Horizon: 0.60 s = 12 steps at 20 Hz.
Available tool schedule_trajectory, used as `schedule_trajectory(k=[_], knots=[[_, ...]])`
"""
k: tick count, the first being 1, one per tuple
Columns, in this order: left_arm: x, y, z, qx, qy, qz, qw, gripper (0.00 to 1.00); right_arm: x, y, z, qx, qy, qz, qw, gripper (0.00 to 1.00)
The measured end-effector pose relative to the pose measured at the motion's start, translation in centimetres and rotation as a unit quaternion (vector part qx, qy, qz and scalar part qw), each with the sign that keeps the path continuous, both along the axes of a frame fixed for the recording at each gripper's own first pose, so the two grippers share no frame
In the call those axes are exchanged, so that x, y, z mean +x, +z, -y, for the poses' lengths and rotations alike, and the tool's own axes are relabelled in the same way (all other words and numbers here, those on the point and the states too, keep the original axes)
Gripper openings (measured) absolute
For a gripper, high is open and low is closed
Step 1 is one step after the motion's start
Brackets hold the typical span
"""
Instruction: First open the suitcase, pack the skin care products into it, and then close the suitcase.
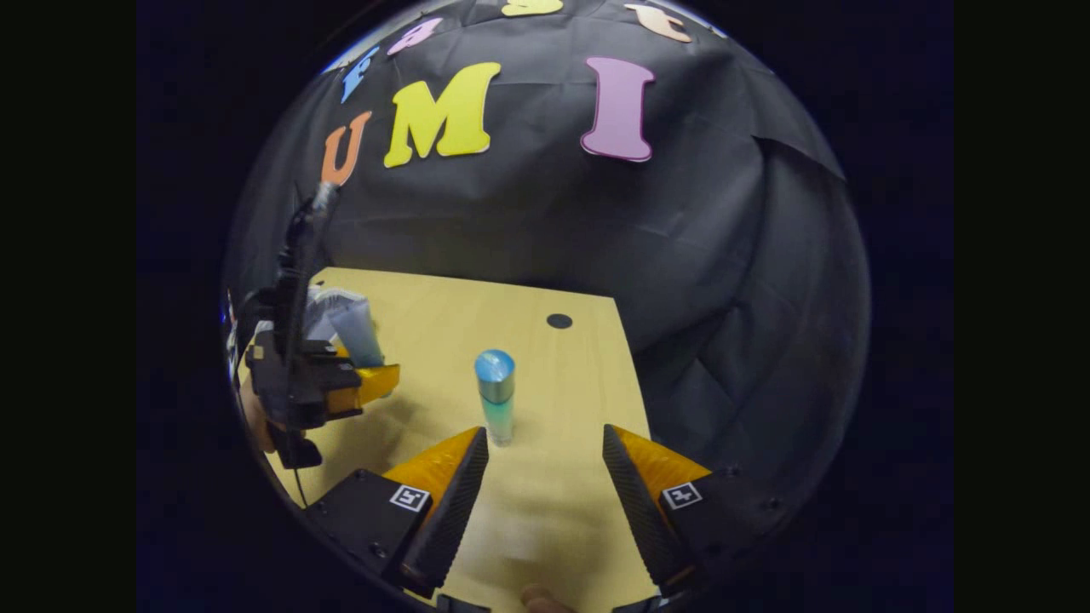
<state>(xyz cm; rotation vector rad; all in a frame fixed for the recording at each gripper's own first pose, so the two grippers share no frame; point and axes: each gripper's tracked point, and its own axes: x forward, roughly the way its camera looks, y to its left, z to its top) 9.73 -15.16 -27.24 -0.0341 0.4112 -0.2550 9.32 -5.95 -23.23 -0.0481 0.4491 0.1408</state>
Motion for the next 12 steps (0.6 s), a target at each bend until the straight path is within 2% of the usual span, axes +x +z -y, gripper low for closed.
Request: schedule_trajectory(k=[6,12], knots=[[-6.0,8.3,-6.7,0.023,0.047,0.035,0.998,0.4,4.6,-2.0,-4.2,0.008,0.006,0.009,1.0,0.8],[-11.8,13.2,-16.2,0.033,0.119,0.045,0.991,0.39,7.7,-5.0,-5.5,-0.011,-0.024,0.004,1.0,0.79]])
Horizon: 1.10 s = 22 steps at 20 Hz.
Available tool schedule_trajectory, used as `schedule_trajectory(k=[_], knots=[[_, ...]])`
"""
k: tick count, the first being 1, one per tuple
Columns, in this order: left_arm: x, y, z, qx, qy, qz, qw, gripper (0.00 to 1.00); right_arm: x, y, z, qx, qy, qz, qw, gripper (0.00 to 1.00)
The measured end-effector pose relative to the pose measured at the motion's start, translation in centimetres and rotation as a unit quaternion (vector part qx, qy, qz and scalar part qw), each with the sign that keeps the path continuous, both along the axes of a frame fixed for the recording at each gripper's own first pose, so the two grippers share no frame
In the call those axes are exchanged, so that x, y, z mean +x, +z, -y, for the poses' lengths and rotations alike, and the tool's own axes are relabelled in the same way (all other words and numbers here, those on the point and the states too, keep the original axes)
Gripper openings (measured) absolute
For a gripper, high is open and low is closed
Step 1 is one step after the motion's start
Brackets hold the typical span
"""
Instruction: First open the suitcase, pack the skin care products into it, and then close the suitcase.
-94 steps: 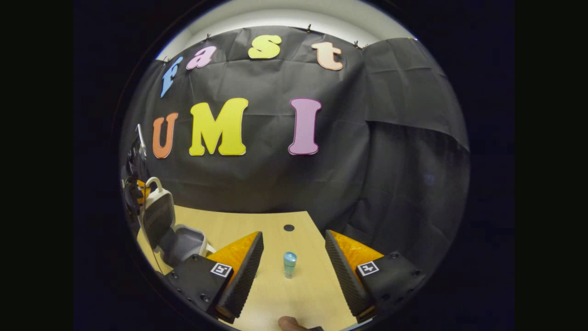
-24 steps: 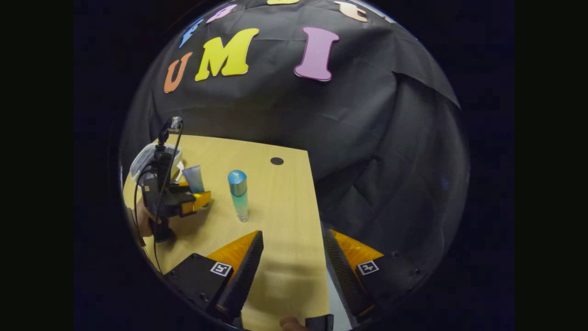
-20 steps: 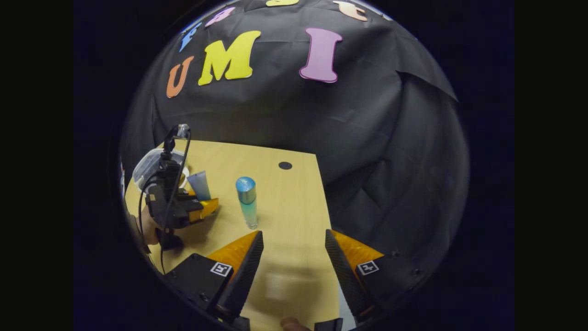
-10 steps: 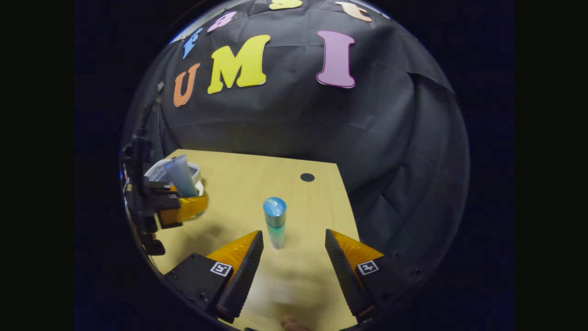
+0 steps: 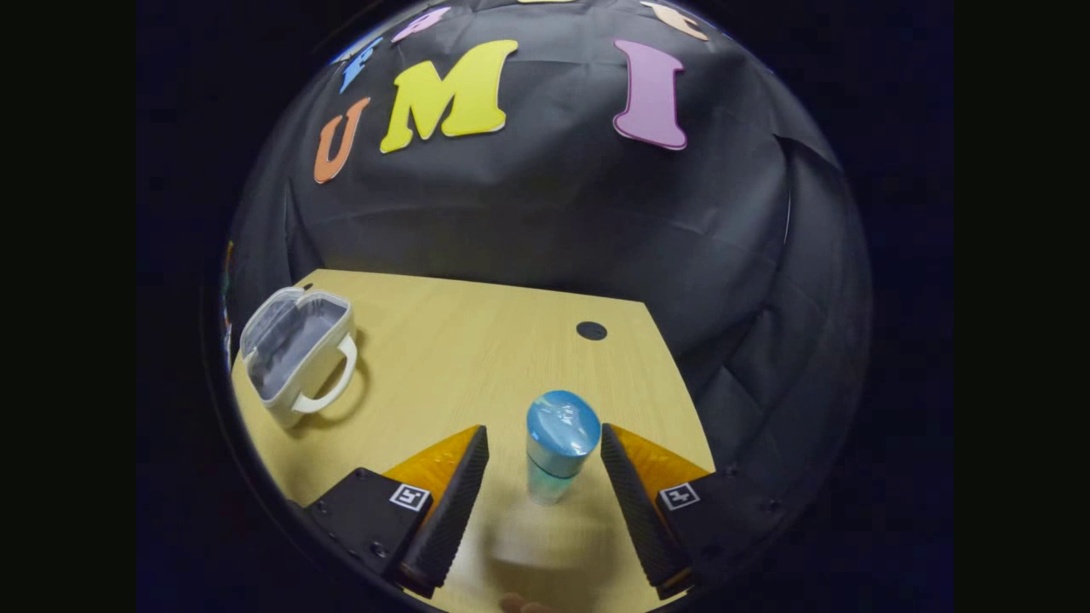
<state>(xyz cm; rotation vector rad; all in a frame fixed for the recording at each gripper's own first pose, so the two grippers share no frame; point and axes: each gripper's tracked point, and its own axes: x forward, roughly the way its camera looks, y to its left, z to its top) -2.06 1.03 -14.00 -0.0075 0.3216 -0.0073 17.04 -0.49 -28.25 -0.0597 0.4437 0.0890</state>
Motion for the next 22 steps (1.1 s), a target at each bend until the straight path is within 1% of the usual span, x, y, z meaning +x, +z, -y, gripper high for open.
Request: schedule_trajectory(k=[2,4,5,7,9,10,12,14,17,20,22], knots=[[-1.5,1.1,-3.5,0.002,0.025,0.003,1.0,0.39,0.3,-0.5,-0.3,0.007,-0.014,-0.006,1.0,0.73],[-2.7,1.6,-6.3,-0.008,0.049,0.003,0.999,0.4,0.7,-1.2,0.3,0.005,-0.043,-0.012,0.999,0.64],[-3.1,1.7,-7.6,-0.014,0.06,0.002,0.998,0.4,0.6,-1.4,0.6,0.007,-0.058,-0.015,0.998,0.53],[-3.8,2.1,-10.3,-0.02,0.078,0.005,0.997,0.4,0.7,-1.4,0.4,0.018,-0.074,-0.021,0.997,0.4],[-3.8,2.8,-12.3,-0.021,0.082,0.019,0.996,0.4,0.0,-1.4,0.6,0.02,-0.091,-0.041,0.995,0.37],[-3.5,3.0,-13.2,-0.015,0.082,0.025,0.996,0.4,-0.5,-0.8,0.3,0.03,-0.098,-0.044,0.994,0.35],[-2.6,2.3,-14.7,-0.009,0.073,0.03,0.997,0.4,-1.8,0.9,-0.4,0.037,-0.104,-0.038,0.993,0.34],[-1.0,0.4,-15.4,-0.023,0.058,0.023,0.998,0.4,-3.2,3.6,-1.6,0.036,-0.101,-0.027,0.994,0.33],[2.1,-5.1,-15.1,-0.049,0.031,-0.022,0.998,0.4,-5.9,7.3,-4.9,0.043,-0.083,-0.016,0.995,0.33],[4.6,-11.1,-13.4,-0.046,-0.014,-0.068,0.997,0.4,-8.0,9.8,-8.7,0.027,-0.058,-0.005,0.998,0.33],[5.5,-13.7,-12.3,-0.042,-0.036,-0.093,0.994,0.4,-9.2,11.1,-11.2,0.023,-0.04,0.0,0.999,0.34]])
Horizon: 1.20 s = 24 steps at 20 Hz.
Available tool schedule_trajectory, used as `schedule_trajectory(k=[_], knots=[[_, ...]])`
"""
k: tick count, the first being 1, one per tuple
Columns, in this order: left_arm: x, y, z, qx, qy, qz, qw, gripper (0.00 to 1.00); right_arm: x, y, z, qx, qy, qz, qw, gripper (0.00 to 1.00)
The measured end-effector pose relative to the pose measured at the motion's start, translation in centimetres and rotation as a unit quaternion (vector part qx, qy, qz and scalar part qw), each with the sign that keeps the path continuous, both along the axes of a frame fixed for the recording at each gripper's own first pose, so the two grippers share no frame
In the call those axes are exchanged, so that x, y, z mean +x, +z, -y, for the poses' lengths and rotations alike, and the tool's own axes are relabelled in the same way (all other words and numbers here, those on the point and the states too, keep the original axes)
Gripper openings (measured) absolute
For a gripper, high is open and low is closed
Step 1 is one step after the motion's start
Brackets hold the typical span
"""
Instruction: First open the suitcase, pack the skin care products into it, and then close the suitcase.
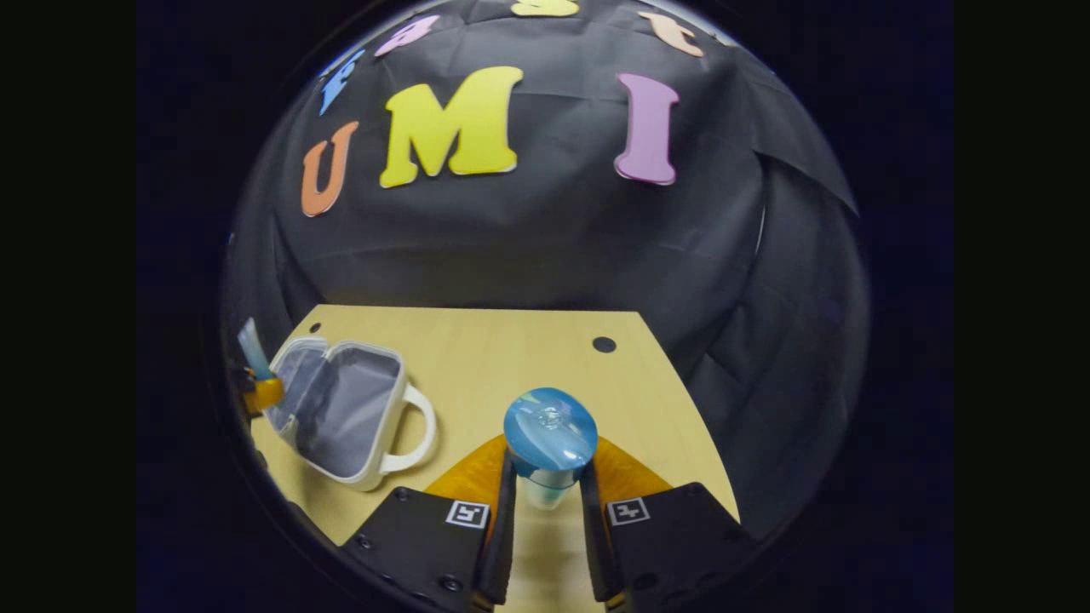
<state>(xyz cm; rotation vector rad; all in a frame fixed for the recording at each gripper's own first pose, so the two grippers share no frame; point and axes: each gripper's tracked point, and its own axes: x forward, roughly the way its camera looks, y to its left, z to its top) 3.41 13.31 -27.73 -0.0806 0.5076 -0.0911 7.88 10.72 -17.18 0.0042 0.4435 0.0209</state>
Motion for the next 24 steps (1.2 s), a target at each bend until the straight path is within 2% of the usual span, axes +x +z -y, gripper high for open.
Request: schedule_trajectory(k=[4,8,12,13,18,21,24], knots=[[1.0,-4.1,1.6,-0.002,-0.02,-0.042,0.999,0.4,-2.5,0.7,-4.3,0.0,0.035,-0.001,0.999,0.33],[1.6,-7.1,1.6,0.013,-0.015,-0.073,0.997,0.4,-3.6,0.6,-6.4,-0.005,0.054,-0.01,0.998,0.33],[1.0,-10.0,1.1,-0.004,0.015,-0.134,0.991,0.4,-3.3,-0.1,-6.6,-0.02,0.061,-0.019,0.998,0.31],[0.9,-10.2,1.1,-0.006,0.019,-0.142,0.99,0.4,-3.1,-0.5,-6.6,-0.014,0.059,-0.025,0.998,0.33],[2.1,-10.5,1.3,-0.011,0.026,-0.155,0.988,0.4,-2.0,-1.0,-6.1,-0.016,0.056,-0.04,0.998,0.31],[2.9,-10.6,1.2,-0.024,0.042,-0.172,0.984,0.4,-1.2,-1.2,-6.4,-0.01,0.058,-0.046,0.997,0.33],[3.0,-10.7,1.2,-0.017,0.043,-0.191,0.981,0.4,-0.8,-1.2,-6.7,-0.011,0.064,-0.047,0.997,0.33]])
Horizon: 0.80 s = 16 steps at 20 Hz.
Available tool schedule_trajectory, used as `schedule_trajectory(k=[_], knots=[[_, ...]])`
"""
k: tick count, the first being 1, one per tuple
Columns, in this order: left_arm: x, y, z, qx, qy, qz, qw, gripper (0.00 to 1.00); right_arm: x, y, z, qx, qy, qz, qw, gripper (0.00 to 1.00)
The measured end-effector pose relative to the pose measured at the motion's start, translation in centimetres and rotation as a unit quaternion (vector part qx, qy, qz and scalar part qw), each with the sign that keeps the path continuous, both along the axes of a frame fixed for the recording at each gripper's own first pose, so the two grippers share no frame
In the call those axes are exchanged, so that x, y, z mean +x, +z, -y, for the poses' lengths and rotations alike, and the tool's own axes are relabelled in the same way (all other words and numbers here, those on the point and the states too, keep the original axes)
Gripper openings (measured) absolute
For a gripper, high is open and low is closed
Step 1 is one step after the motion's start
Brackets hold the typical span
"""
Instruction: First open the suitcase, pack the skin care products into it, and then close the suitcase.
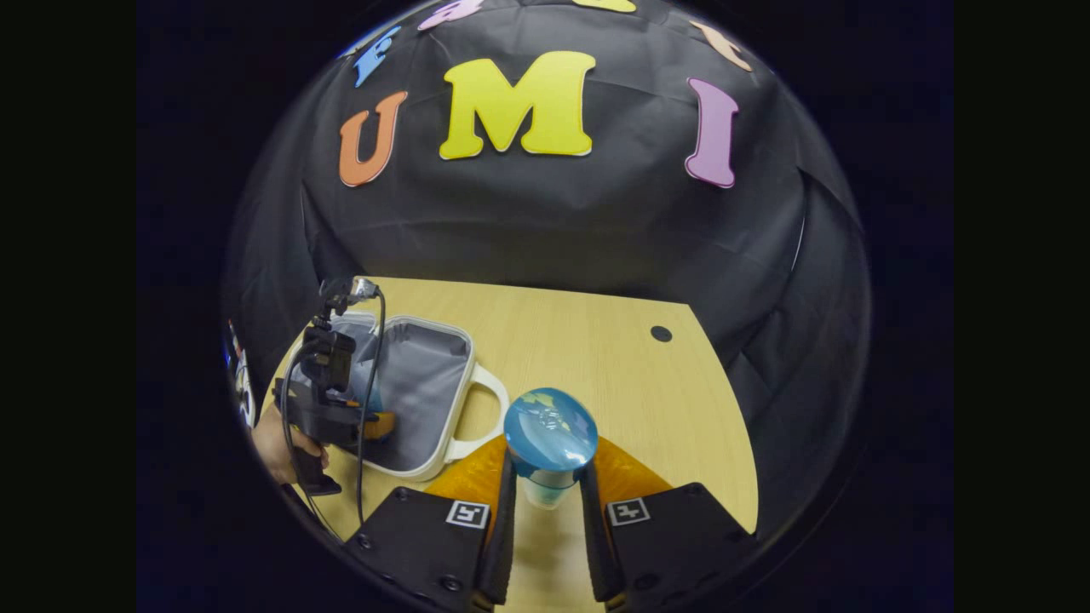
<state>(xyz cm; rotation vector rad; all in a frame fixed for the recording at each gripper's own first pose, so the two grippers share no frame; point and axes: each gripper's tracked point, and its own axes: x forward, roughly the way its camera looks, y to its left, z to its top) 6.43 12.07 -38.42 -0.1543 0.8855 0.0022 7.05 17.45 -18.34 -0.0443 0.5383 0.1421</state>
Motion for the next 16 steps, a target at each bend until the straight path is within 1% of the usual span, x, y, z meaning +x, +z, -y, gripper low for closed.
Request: schedule_trajectory(k=[1,2,3,5,6,7,8,11,12,13,14,15,16], knots=[[0.0,0.0,0.0,0.006,-0.002,-0.007,1.0,0.4,0.0,0.0,-0.2,0.001,0.003,0.0,1.0,0.33],[0.2,-0.1,0.0,0.011,-0.004,-0.011,1.0,0.48,0.0,0.0,-0.3,0.001,0.007,0.0,1.0,0.33],[0.3,-0.1,0.1,0.017,-0.006,-0.015,1.0,0.42,0.1,-0.1,-0.3,0.0,0.009,0.0,1.0,0.33],[0.4,-0.7,0.1,0.02,-0.008,-0.025,0.999,0.42,0.1,0.0,-0.4,0.001,0.012,-0.001,1.0,0.33],[-0.3,-0.5,0.2,0.015,-0.005,-0.035,0.999,0.44,0.2,0.1,-0.4,0.001,0.014,-0.001,1.0,0.33],[0.4,-0.9,0.2,0.013,-0.002,-0.027,1.0,0.36,0.1,0.2,-0.4,0.001,0.017,0.001,1.0,0.33],[0.1,-0.7,0.2,0.01,0.0,-0.029,1.0,0.44,0.2,0.4,-0.5,0.0,0.02,0.003,1.0,0.33],[0.2,-0.5,0.4,0.01,-0.001,-0.035,0.999,0.5,0.6,0.6,-0.7,0.001,0.025,0.003,1.0,0.33],[-0.2,-0.5,0.1,0.017,0.007,-0.037,0.999,0.54,0.7,0.8,-1.0,0.003,0.028,0.003,1.0,0.33],[-0.4,0.2,0.0,0.019,0.012,-0.028,0.999,0.59,0.9,1.1,-1.4,0.007,0.032,0.005,0.999,0.31],[-0.6,1.6,0.0,0.014,0.015,-0.006,1.0,0.63,1.2,1.6,-2.1,0.012,0.039,0.008,0.999,0.31],[-0.8,3.2,-0.3,0.014,0.017,0.021,1.0,0.64,1.5,1.9,-3.0,0.019,0.046,0.011,0.999,0.33],[-1.2,4.8,-1.0,0.022,0.022,0.043,0.999,0.66,1.8,2.2,-4.0,0.026,0.054,0.013,0.998,0.33]])
